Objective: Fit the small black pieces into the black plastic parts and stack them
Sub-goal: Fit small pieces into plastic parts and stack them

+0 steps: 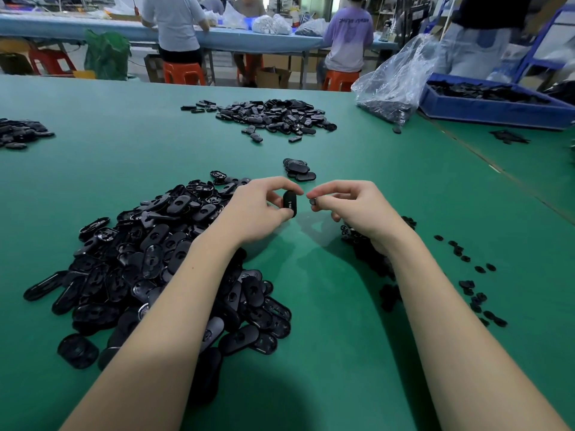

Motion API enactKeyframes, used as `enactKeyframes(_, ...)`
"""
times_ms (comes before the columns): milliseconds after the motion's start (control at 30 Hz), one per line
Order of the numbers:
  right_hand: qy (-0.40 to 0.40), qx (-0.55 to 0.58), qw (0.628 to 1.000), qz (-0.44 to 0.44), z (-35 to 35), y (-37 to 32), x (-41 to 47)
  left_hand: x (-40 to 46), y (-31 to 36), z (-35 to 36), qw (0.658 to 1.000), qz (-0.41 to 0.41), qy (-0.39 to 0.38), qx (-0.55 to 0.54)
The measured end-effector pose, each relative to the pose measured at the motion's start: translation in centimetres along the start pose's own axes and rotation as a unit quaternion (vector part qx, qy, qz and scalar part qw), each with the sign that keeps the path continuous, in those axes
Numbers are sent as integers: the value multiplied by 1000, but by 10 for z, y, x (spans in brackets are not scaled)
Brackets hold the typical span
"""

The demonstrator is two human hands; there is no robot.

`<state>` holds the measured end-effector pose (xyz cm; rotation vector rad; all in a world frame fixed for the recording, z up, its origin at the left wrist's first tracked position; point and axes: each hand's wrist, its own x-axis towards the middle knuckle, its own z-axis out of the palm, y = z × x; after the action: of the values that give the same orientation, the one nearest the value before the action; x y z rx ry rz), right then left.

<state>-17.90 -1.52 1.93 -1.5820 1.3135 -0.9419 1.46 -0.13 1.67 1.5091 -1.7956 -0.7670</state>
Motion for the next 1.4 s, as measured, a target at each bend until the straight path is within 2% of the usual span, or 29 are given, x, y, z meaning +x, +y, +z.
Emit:
enactKeyframes(200,-9,-6,999,42,1,-2,-1,-1,0,1,999,-5,22,-31)
enactKeyframes(400,39,7,998,45,8,-3,2,1,-1,2,998,-11,8,-60)
enactKeyframes(767,40,19,994,99,17,-5,0,2,-1,2,997,49,54,22)
enactKeyframes(1233,43,67,986,148,24,-1,5,0,3,2,993,70,71,62)
enactKeyframes(1400,35,70,987,143,19,-2,5,-2,5,-1,994,67,76,32)
